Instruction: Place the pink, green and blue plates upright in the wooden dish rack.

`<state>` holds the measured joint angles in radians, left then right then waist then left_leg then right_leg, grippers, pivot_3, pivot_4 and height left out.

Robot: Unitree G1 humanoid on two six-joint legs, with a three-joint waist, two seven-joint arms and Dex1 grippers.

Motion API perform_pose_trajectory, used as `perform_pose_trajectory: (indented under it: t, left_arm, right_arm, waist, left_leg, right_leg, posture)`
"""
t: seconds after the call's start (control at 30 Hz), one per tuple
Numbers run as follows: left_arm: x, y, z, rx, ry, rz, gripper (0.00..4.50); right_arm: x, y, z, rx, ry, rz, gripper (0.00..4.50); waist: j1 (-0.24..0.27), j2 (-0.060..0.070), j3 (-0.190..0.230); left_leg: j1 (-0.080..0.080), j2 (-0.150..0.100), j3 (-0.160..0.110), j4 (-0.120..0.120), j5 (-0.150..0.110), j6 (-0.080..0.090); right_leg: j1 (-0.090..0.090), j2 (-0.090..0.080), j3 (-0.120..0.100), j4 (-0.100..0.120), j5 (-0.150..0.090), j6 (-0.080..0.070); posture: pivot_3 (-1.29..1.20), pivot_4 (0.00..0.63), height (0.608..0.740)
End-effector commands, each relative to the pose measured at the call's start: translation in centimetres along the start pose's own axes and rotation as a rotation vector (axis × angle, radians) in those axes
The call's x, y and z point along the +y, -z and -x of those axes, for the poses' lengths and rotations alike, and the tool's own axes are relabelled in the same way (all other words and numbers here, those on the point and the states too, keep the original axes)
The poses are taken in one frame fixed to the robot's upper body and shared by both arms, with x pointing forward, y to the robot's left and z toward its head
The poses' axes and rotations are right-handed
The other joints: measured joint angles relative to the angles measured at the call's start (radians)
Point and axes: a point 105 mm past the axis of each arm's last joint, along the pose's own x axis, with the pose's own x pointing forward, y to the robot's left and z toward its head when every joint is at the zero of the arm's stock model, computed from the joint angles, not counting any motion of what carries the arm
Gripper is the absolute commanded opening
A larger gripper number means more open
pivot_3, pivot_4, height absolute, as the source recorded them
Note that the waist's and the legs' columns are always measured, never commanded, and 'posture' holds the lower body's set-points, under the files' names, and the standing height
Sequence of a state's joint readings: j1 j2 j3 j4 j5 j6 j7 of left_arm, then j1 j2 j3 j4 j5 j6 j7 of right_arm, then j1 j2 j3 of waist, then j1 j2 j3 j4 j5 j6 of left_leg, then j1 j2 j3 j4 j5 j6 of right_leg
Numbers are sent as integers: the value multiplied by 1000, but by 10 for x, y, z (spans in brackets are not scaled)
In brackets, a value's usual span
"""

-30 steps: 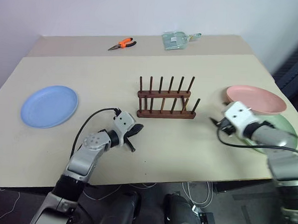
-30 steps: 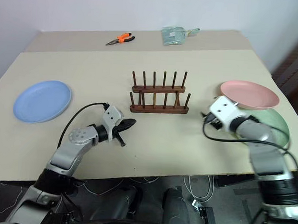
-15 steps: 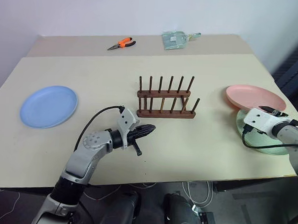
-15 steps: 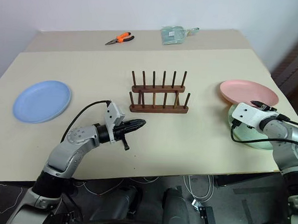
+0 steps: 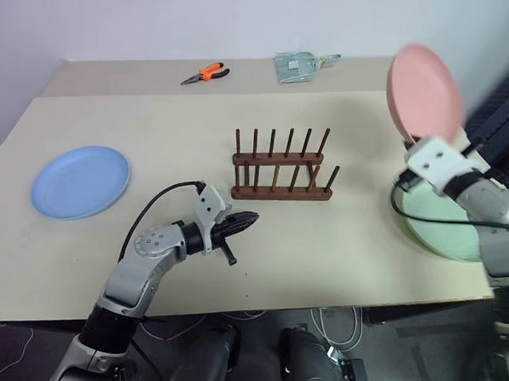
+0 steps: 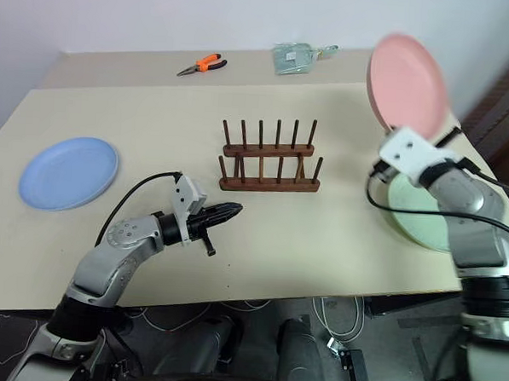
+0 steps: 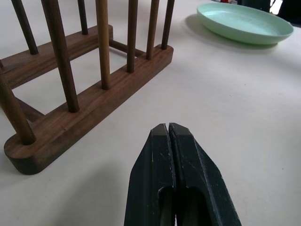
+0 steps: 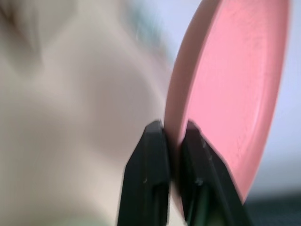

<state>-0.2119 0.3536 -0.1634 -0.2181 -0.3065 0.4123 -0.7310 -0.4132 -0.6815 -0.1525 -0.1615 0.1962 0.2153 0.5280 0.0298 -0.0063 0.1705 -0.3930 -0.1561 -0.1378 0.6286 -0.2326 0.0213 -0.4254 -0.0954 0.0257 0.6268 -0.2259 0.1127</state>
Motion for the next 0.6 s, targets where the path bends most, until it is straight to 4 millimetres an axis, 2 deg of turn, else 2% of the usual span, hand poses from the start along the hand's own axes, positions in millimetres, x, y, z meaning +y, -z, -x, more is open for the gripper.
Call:
perform_pose_trajectory:
  t: [0.03, 0.17, 0.27, 0.47, 0.6]
  left_arm:
    - [3, -11, 3, -37, -4, -28, 0]
    - [4, -12, 3, -39, -5, -28, 0]
    - [2, -11, 4, -38, -5, -30, 0]
    - [2, -10, 7, -35, -13, -28, 0]
    - [1, -10, 7, -33, -15, -29, 0]
  right_arm:
    - [23, -62, 13, -239, -180, -360, 74]
    - [33, -81, 16, -307, -266, -577, 74]
    - [35, -80, 15, -290, -277, -629, 74]
    - [45, -58, 10, -185, -281, -656, 74]
    - [45, -37, 2, -108, -234, -655, 74]
  waist:
    - [11, 0, 0]
    - [13, 0, 0]
    - [10, 0, 0]
    - [9, 0, 0]
    - [9, 0, 0]
  left_leg:
    - [0, 0, 0, 0, 0, 0]
    - [-3, -1, -1, 1, -1, 1]
    - [-3, -1, 0, 1, -1, 2]
    - [-4, 0, 0, -1, -1, 2]
    - [-4, 0, 0, 0, -1, 2]
  right_leg:
    - [0, 0, 0, 0, 0, 0]
    - [1, 0, -1, -7, 0, -1]
    - [1, -1, -1, -9, 0, -1]
    - [-1, -1, -1, -8, 1, -1]
    - [-1, -1, -1, -8, 1, -1]
  posture:
    - [0, 150, 740]
    - [0, 150, 740]
    - [0, 150, 740]
    - [0, 150, 740]
    - [0, 150, 740]
